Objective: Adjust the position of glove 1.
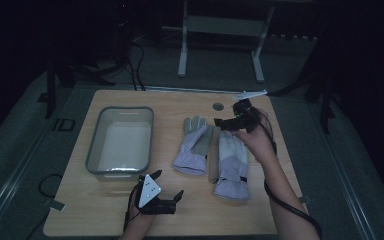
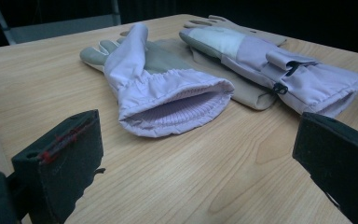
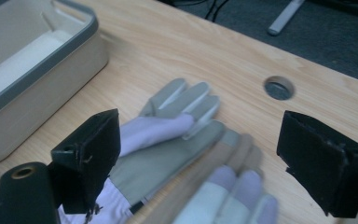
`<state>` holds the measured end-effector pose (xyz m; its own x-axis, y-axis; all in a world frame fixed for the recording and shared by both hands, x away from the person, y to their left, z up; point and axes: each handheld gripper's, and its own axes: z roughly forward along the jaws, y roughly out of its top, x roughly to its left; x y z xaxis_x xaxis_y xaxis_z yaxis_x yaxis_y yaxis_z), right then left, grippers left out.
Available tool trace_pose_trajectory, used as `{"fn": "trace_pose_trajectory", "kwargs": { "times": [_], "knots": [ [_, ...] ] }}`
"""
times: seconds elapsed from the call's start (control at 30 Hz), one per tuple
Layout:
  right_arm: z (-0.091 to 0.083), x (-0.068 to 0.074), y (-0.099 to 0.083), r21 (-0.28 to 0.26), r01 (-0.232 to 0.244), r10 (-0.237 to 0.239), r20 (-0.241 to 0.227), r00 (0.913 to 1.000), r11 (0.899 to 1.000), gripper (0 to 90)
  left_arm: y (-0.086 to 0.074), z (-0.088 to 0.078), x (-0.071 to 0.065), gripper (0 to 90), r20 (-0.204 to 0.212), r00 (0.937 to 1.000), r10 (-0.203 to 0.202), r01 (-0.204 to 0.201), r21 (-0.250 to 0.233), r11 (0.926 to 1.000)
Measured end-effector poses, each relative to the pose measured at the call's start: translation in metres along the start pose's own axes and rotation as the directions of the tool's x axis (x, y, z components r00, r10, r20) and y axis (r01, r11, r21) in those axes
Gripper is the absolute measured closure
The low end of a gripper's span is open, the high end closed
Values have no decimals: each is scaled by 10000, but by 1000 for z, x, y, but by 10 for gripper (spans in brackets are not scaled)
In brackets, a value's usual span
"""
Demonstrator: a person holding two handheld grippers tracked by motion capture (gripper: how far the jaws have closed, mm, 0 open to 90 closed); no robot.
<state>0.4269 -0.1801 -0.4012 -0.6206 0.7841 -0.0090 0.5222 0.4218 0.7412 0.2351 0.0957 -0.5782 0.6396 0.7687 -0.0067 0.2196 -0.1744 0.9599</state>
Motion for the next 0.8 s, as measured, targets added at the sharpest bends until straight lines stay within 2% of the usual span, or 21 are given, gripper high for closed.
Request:
{"fn": "trace_pose_trajectory", "kwargs": {
  "times": [0.33,0.5,0.57,0.6,0.73,0.8],
  "knots": [
    [46,21,5,482,185,-164,-441,9989,9987,134,0,1,0,19,34,10000,30,-30,13,10000],
    [72,28,-2,819,28,18,-558,9984,9966,134,0,1,-1,19,68,9999,83,-83,-21,10000],
    [77,29,-4,897,12,38,-554,9985,9960,136,0,0,-1,20,82,9999,86,-86,-23,10000],
    [86,31,-7,1018,-47,109,-612,9981,9948,137,0,0,-1,19,90,9999,84,-84,-27,10000],
    [102,35,-15,1345,15,71,-633,9980,9909,137,0,1,0,20,93,9999,60,-60,-20,10000],
    [108,37,-19,1451,-144,238,-629,9977,9893,141,0,1,0,20,79,10000,42,-41,-16,10000]
  ]
}}
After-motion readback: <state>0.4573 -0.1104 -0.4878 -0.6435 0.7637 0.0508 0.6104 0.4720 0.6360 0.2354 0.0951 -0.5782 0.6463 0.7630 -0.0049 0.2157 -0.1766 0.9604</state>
